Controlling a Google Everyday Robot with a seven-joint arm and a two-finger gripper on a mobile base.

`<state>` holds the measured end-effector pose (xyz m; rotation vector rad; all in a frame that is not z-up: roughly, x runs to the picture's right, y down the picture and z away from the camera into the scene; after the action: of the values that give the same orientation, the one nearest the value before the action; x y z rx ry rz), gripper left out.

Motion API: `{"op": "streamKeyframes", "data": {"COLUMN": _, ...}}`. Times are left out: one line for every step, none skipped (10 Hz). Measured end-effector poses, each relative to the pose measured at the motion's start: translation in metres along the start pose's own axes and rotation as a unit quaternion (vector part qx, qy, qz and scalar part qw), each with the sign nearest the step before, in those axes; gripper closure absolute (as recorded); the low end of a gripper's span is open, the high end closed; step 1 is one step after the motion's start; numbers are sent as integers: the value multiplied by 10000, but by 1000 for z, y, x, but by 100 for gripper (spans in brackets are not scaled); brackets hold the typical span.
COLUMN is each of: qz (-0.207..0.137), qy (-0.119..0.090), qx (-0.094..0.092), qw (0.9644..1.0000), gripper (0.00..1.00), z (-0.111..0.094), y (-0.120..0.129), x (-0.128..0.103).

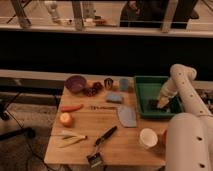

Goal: Wipe tray with eraser

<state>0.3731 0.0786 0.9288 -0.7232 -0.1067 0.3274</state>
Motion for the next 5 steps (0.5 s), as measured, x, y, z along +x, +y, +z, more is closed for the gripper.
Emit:
{"op": "streamKeyframes", "data": {"qz": -6, "qy": -25, "qx": 34, "qw": 10000, "gripper": 100, "z": -2, "y": -5, "x": -4}}
{"op": "streamKeyframes", "data": {"qz": -30, "qy": -56, "qx": 67, "qw": 10000, "gripper": 100, "z": -3, "y": -11, "x": -10}}
{"op": "streamKeyframes", "data": {"qz": -61, "qy": -89, "qx": 100, "qw": 9999, "gripper": 100, "z": -3, "y": -17, "x": -17}}
{"op": "streamKeyframes", "data": {"qz": -94, "qy": -109, "qx": 116, "qw": 9998, "gripper": 100, "z": -3, "y": -21, "x": -23}}
{"op": "streamKeyframes", "data": {"qz": -98, "qy": -111, "qx": 124, "qw": 9998, "gripper": 100, "z": -3, "y": -22, "x": -24}}
